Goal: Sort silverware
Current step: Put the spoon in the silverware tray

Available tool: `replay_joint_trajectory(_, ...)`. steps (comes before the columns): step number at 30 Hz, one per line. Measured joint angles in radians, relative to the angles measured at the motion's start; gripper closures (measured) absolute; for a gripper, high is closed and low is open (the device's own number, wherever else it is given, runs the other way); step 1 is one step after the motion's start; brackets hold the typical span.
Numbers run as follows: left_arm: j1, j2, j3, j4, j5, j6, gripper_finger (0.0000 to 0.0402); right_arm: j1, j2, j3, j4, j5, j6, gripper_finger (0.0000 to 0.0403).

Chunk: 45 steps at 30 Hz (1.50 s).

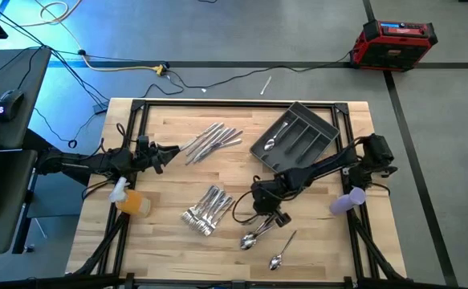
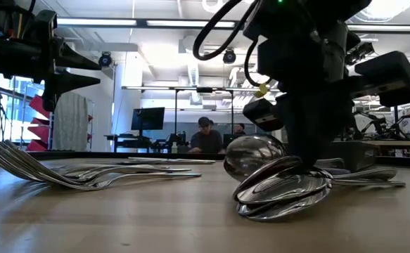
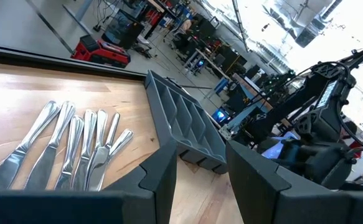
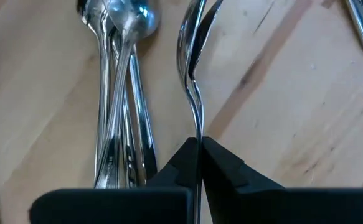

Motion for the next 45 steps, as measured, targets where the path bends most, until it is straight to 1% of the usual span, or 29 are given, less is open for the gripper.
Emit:
replay_joint_trajectory(3, 0.000, 0.000, 0.000, 0.000, 0.001, 0.001, 0.0283, 0.001, 0.000, 0.000, 0.001, 0.016, 0.014, 0.0371)
replay_joint_trajectory(9, 0.000, 0.000, 0.000, 0.000, 0.002, 0.001, 0.0283, 0.002, -0.002, 0.000, 0.001, 0.160, 0.015, 0.0279)
replay_joint_trajectory(11, 0.000, 0.000, 0.000, 0.000, 0.003, 0.000, 0.0283, 0.004, -0.006, 0.000, -0.004, 0.174, 0.013, 0.0253)
replay_joint_trajectory(13, 0.000, 0.000, 0.000, 0.000, 0.003, 0.001, 0.0283, 0.010, -0.009, 0.000, -0.003, 0.167, 0.011, 0.0234)
replay_joint_trajectory(16, 0.000, 0.000, 0.000, 0.000, 0.004, 0.000, 0.0283, 0.021, -0.009, 0.000, -0.005, 0.168, 0.011, 0.0224)
replay_joint_trajectory(21, 0.000, 0.000, 0.000, 0.000, 0.004, 0.001, 0.0283, 0.056, -0.009, 0.000, -0.002, 0.170, -0.052, 0.0239)
replay_joint_trajectory(26, 0.000, 0.000, 0.000, 0.000, 0.004, 0.002, 0.0283, 0.086, -0.009, 0.000, 0.009, 0.291, -0.062, 0.0260)
replay_joint_trajectory(30, 0.000, 0.000, 0.000, 0.000, 0.004, 0.002, 0.0283, 0.087, -0.003, 0.001, 0.046, 0.296, -0.093, 0.0265)
replay_joint_trajectory(35, 0.000, 0.001, 0.000, 0.000, 0.004, 0.002, 0.0283, 0.080, 0.025, 0.001, 0.052, 0.289, -0.144, 0.0266)
replay_joint_trajectory(37, 0.000, 0.001, 0.000, 0.000, 0.004, 0.002, 0.0283, 0.080, 0.036, 0.003, 0.061, 0.293, -0.157, 0.0273)
replay_joint_trajectory(40, 0.000, 0.001, 0.000, 0.000, 0.004, 0.002, 0.0283, 0.081, 0.043, 0.004, 0.066, 0.305, -0.164, 0.0304)
replay_joint_trajectory(44, 0.000, 0.008, 0.000, 0.000, 0.003, 0.002, 0.0283, 0.080, 0.039, 0.022, 0.043, 0.305, -0.120, 0.0383)
replay_joint_trajectory(45, 0.000, 0.012, 0.000, 0.000, 0.003, 0.003, 0.0283, 0.080, 0.036, 0.037, 0.014, 0.290, -0.104, 0.0392)
